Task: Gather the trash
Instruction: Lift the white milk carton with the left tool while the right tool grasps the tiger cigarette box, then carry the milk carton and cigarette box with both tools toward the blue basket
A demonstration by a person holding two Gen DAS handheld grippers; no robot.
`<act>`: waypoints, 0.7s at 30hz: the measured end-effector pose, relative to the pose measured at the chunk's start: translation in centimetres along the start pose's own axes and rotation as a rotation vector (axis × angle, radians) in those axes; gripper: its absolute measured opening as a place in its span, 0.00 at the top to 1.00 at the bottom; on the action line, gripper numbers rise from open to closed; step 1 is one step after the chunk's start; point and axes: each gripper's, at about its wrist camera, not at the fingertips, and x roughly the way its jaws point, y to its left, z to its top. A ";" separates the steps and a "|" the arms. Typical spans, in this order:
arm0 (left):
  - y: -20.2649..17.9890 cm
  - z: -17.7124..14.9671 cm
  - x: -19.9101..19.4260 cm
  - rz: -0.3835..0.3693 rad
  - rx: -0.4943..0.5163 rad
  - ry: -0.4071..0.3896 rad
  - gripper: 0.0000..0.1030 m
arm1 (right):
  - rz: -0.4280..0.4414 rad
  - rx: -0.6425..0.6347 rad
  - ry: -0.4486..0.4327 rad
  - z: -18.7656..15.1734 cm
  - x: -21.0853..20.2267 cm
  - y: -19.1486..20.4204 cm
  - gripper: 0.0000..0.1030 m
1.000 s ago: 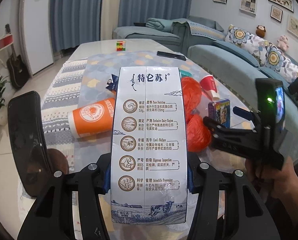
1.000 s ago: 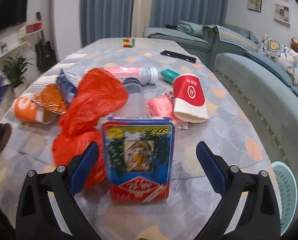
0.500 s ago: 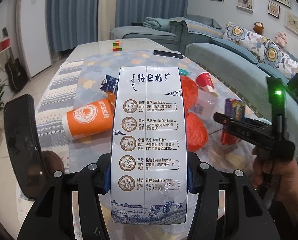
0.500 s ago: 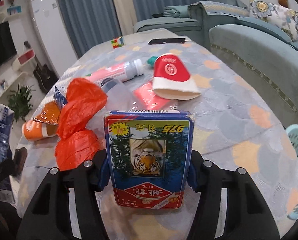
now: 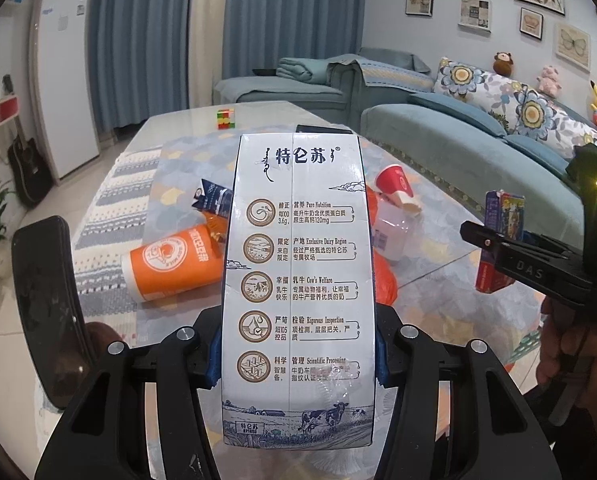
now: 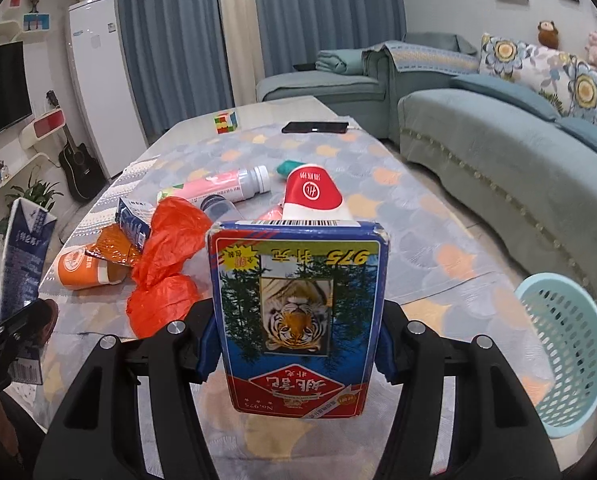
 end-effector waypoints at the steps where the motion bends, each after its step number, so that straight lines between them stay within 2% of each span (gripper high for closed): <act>1: -0.1 0.0 0.0 0.001 0.003 -0.001 0.50 | -0.001 -0.004 -0.005 0.0 -0.4 0.0 0.45; 21: -1.0 -0.2 -0.2 -0.025 0.040 -0.021 0.50 | -0.038 0.040 -0.047 -0.2 -4.6 -3.1 0.45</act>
